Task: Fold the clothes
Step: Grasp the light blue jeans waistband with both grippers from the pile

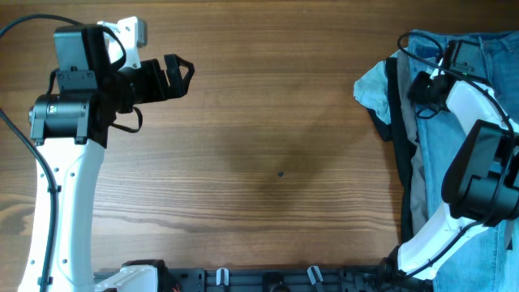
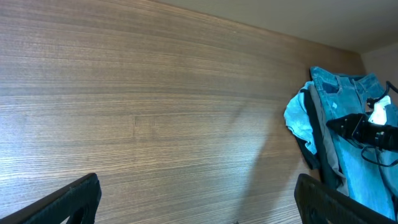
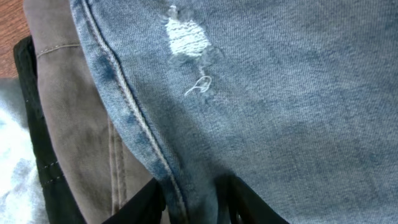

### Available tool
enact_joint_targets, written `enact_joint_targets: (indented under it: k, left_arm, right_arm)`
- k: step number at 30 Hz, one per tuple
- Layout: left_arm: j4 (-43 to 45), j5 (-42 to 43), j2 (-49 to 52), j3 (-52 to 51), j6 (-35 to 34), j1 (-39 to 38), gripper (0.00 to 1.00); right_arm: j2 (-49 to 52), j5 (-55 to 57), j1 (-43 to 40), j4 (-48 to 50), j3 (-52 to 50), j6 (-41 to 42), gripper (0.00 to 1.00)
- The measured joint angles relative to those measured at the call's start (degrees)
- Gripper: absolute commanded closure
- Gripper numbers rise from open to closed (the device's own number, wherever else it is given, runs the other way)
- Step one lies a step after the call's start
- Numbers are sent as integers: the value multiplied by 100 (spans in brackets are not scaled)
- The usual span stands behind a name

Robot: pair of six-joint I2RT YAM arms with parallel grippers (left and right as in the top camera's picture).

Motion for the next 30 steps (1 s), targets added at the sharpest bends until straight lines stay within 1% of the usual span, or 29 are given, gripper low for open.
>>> enact_joint_targets:
  k: [1, 5, 7, 10, 11, 13, 15, 17, 18, 19, 20, 21, 23, 24, 26, 28, 29, 30]
  left_arm:
    - [0, 0, 0, 0, 0, 2, 0]
    - [0, 0, 0, 0, 0, 2, 0]
    - [-2, 0, 0, 0, 0, 0, 0]
    - [0, 0, -7, 0, 0, 2, 1]
    - [4, 0, -24, 0, 0, 15, 4]
    - [4, -2, -133, 9, 13, 94, 5]
    - [28, -44, -428, 157, 15, 367, 5]
    - [155, -107, -874, 439, 15, 715, 4]
    - [225, -149, -1088, 533, 17, 859, 3]
    - [284, -223, -1344, 599, 15, 999, 2]
    - [317, -302, -1602, 647, 17, 1134, 1]
    - [328, -404, -1805, 664, 17, 1255, 1]
    - [304, -546, -2028, 664, 20, 1366, 0]
    - [269, -570, -2068, 664, 20, 1368, 0]
    - [212, -603, -2028, 664, 20, 1370, 2]
    - [131, -555, -1823, 669, 22, 1364, 5]
    - [83, -459, -1543, 680, 37, 1290, 10]
    - [57, -382, -1226, 684, 105, 1165, 10]
  right_arm:
    - [0, -22, -13, 0, 0, -20, 96]
    - [-142, -111, -72, 15, 0, -120, 96]
    - [-549, -109, -96, 46, -11, -142, 96]
    - [-1801, -238, -160, 337, -28, -109, 96]
    - [-2531, -597, -201, 461, -15, 46, 96]
    - [-3239, -1204, -83, 579, 37, 345, 96]
    - [-3624, -1869, 564, 680, 68, 603, 96]
    - [-3528, -2317, 1759, 721, 72, 728, 94]
    - [-3366, -2389, 2437, 758, 72, 750, 80]
    - [-2903, -2562, 3720, 796, 74, 758, 43]
    - [-2673, -2621, 4232, 804, 74, 739, 38]
    - [-2258, -2697, 5023, 802, 81, 654, 33]
    - [-1849, -2686, 5821, 557, 72, 411, 29]
    - [-1873, -2586, 5864, 468, 68, 326, 28]
    - [-2162, -2166, 5582, 291, 70, 245, 27]
    - [-2704, -1731, 5082, 63, 70, 251, 26]
    - [-3202, -1412, 4645, -140, 72, 293, 24]
    - [-3554, -1272, 4273, -313, 87, 341, 24]
